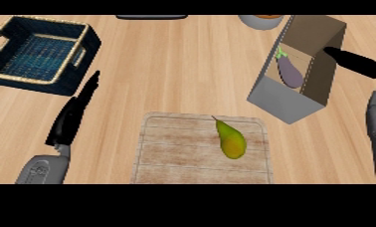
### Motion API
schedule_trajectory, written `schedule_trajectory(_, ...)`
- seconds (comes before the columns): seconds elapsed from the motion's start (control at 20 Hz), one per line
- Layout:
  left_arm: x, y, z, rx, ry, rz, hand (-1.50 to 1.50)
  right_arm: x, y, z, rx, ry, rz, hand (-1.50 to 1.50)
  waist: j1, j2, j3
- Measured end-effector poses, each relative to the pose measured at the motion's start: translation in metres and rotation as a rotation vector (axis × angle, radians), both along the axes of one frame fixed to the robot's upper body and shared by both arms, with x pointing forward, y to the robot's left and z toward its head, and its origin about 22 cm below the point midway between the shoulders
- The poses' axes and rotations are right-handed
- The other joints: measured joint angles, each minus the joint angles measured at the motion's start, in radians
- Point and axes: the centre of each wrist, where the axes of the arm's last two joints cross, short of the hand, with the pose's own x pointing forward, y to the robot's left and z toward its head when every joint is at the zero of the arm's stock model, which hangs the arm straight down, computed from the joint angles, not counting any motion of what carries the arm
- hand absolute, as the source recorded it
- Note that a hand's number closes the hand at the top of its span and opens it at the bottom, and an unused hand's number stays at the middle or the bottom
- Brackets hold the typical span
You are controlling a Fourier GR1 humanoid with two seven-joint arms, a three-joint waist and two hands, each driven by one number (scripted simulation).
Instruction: Pick the eggplant from the cutting board and place it in the cardboard box
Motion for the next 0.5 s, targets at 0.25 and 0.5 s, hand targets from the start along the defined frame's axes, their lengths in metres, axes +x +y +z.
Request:
schedule_trajectory(0.25,-0.001,0.008,-0.002,0.004,0.001,0.0,0.0,-0.031,-0.041,-0.019,0.005,-0.081,-0.049,-1.5,-0.001,0.0,0.0)
schedule_trajectory(0.5,0.0,0.01,-0.008,0.004,0.005,-0.003,0.0,-0.064,-0.077,-0.035,-0.002,-0.132,-0.092,-1.5,-0.002,-0.001,-0.001)
